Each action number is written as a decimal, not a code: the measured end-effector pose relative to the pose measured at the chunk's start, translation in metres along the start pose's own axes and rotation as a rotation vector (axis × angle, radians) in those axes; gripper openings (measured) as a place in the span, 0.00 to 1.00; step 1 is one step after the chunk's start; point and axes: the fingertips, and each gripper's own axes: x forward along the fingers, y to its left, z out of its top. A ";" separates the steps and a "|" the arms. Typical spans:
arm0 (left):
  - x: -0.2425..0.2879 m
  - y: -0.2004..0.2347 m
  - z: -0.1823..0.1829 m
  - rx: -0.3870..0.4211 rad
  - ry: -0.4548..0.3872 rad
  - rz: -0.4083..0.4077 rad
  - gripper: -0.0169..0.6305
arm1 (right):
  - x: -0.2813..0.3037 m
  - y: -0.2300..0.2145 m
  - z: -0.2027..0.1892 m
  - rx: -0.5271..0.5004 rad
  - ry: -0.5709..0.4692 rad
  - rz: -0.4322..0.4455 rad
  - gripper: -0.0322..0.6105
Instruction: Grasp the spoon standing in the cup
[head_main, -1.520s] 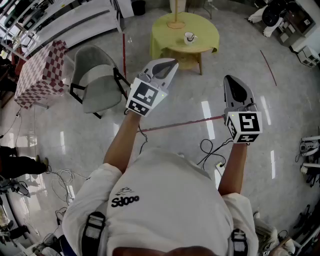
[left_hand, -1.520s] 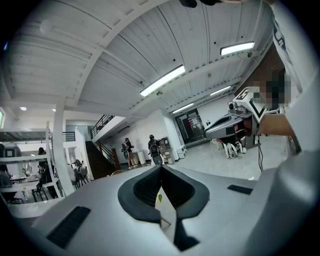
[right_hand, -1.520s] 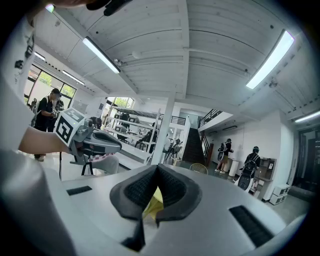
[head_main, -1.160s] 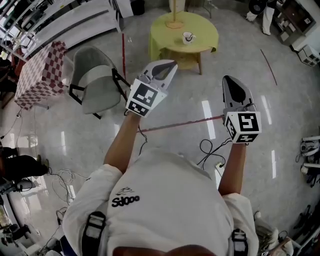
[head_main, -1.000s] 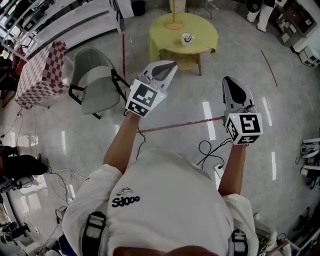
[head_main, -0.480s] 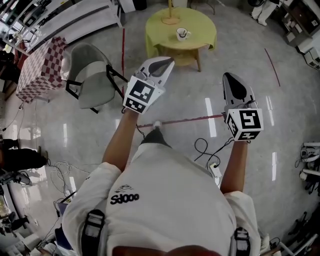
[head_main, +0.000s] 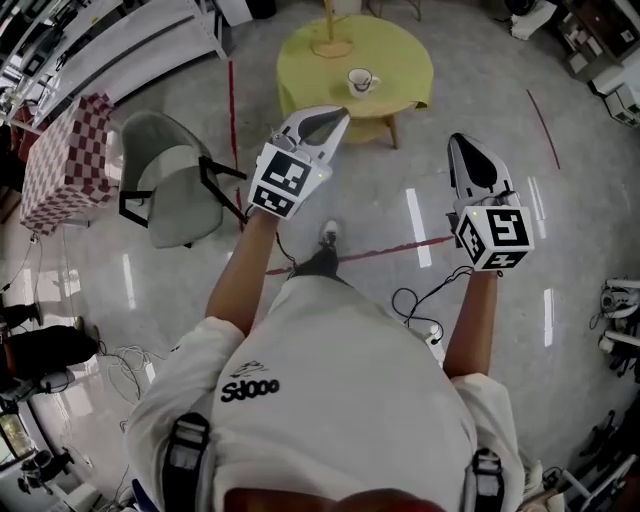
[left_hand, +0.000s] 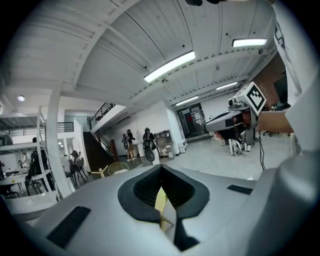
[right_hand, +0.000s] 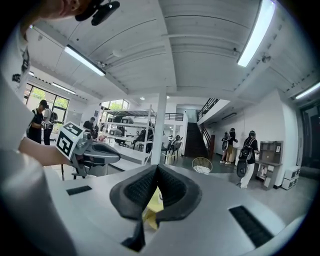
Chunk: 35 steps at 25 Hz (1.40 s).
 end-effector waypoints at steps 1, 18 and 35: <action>0.011 0.014 0.000 0.007 -0.001 -0.008 0.07 | 0.017 -0.005 0.004 0.004 0.001 -0.001 0.08; 0.163 0.168 -0.029 -0.032 0.035 -0.073 0.07 | 0.209 -0.090 0.004 -0.061 0.072 -0.047 0.08; 0.251 0.134 -0.129 -0.109 0.282 -0.128 0.21 | 0.274 -0.135 -0.073 -0.003 0.161 0.200 0.08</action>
